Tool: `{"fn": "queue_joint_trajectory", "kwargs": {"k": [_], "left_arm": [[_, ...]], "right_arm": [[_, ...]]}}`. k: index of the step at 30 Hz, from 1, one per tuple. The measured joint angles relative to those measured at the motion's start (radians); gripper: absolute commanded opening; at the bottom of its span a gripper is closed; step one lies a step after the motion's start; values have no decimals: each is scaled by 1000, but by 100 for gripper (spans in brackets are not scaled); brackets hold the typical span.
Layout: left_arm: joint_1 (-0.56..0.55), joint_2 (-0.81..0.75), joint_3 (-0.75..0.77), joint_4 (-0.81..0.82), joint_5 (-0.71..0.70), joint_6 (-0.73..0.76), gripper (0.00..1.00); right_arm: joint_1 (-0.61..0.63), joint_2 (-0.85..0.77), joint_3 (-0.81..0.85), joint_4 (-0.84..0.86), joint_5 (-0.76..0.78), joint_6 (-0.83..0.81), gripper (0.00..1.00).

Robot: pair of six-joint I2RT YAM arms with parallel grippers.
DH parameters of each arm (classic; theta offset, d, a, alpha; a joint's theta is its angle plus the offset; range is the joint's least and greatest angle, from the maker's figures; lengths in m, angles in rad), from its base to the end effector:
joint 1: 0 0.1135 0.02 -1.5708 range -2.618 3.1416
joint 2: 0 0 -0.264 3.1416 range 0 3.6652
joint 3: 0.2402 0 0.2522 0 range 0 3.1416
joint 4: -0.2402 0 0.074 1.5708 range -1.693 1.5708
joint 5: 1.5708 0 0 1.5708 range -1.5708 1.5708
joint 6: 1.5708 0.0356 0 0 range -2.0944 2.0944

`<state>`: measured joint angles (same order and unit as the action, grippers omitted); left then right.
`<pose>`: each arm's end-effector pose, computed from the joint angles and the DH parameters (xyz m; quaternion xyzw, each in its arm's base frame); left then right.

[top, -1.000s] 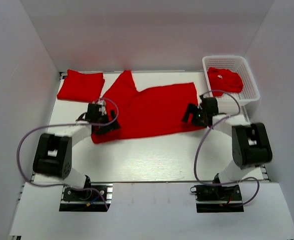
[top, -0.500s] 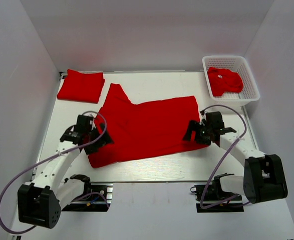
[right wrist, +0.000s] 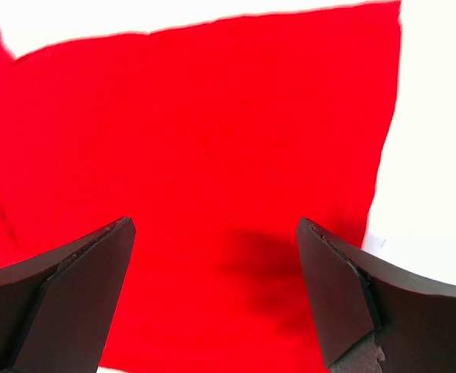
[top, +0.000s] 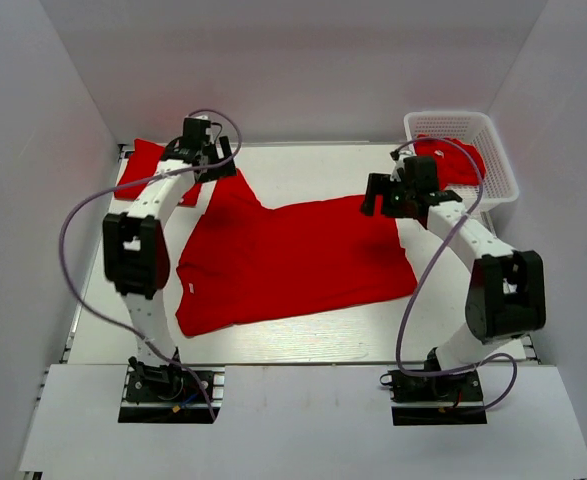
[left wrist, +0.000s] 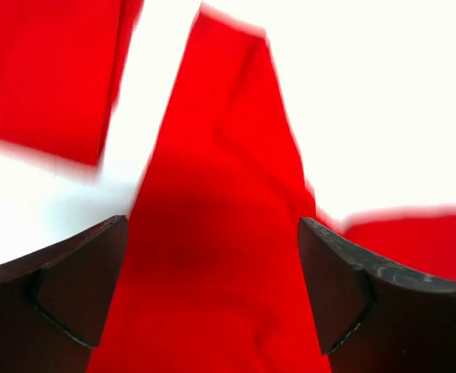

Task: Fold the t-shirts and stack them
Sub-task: Grap the side of the flattened tshirt furthest away from the robot with both arms

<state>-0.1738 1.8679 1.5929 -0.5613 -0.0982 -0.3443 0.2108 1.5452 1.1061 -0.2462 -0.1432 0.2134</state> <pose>0.4169 -0.0697 0.2759 -0.0969 0.9273 -0.0476 0.3584 0.3363 0.0772 0.2584 -0.0295 0.9013 0.1531 0.4041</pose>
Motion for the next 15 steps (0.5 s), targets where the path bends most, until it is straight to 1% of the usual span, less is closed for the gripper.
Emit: {"fn": "queue_joint_trajectory", "kwargs": {"k": [3,7,9,11,15], "left_arm": [[1,216,246,-24,-38,45,100],[2,484,575,-46,-57,100,100],[2,576,673,-38,-55,114,100],[2,623,691,-13,-47,125,100],[2,647,648,47,-47,127,100]], "right_arm": [[0,90,95,-26,33,-25,90],[0,163,168,-52,58,-46,90],[0,195,198,-60,62,-52,90],[0,226,225,-69,65,-57,90],[0,285,265,-85,67,-61,90]]}}
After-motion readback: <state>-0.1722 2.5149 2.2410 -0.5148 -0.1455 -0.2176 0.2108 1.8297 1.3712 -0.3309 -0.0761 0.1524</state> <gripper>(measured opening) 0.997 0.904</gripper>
